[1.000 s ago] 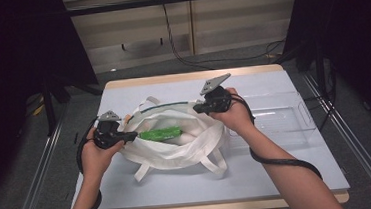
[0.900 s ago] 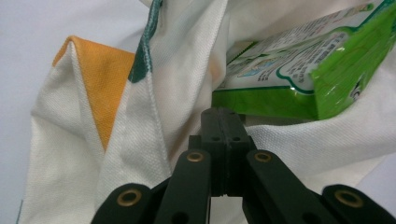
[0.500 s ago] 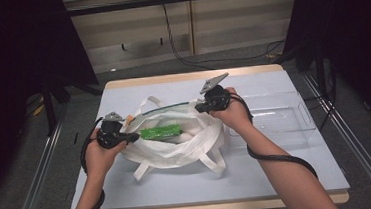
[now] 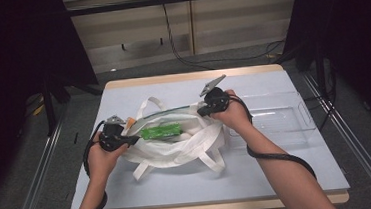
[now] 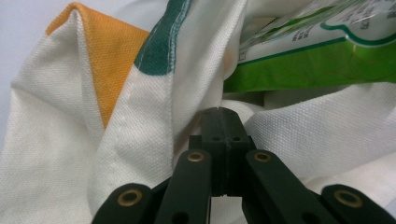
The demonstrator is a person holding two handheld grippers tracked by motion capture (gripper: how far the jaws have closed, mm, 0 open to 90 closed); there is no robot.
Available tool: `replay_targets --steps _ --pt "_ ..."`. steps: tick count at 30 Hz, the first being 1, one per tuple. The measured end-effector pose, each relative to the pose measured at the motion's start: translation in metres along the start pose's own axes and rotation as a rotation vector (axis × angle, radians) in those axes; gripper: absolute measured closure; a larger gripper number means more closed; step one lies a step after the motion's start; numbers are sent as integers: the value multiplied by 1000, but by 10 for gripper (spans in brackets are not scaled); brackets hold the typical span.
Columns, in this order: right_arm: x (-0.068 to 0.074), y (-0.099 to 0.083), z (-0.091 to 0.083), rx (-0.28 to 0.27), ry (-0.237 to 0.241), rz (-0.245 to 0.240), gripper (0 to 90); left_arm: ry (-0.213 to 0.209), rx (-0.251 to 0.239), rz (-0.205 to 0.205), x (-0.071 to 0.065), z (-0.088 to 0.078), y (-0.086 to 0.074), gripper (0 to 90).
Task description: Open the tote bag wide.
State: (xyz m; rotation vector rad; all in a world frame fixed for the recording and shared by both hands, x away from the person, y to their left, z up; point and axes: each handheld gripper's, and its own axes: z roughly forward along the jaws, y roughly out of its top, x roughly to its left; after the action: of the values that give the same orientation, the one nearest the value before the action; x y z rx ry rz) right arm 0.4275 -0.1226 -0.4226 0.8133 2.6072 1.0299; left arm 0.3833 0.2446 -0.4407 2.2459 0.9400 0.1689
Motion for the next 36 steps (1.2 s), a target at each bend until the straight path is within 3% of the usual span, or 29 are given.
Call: replay_targets --steps 7,9,18,23,28,36 --pt "2 0 -1 -15 7 13 900 3 -24 -13 -1 -2 -3 900" --pt "3 -1 -4 -30 10 22 900 14 -55 -27 -3 -4 -5 895" --pt "16 1 -18 -80 24 -25 832 70 -138 -59 -11 -24 -7 662" --pt "22 2 -27 -84 29 -55 770 58 -157 -89 -10 -32 -7 554" --pt "30 4 -36 -94 35 -73 716 42 -154 -99 -14 -37 -7 473" --pt "41 12 -45 -77 36 -99 585 51 -143 -73 -26 -43 -1 340"
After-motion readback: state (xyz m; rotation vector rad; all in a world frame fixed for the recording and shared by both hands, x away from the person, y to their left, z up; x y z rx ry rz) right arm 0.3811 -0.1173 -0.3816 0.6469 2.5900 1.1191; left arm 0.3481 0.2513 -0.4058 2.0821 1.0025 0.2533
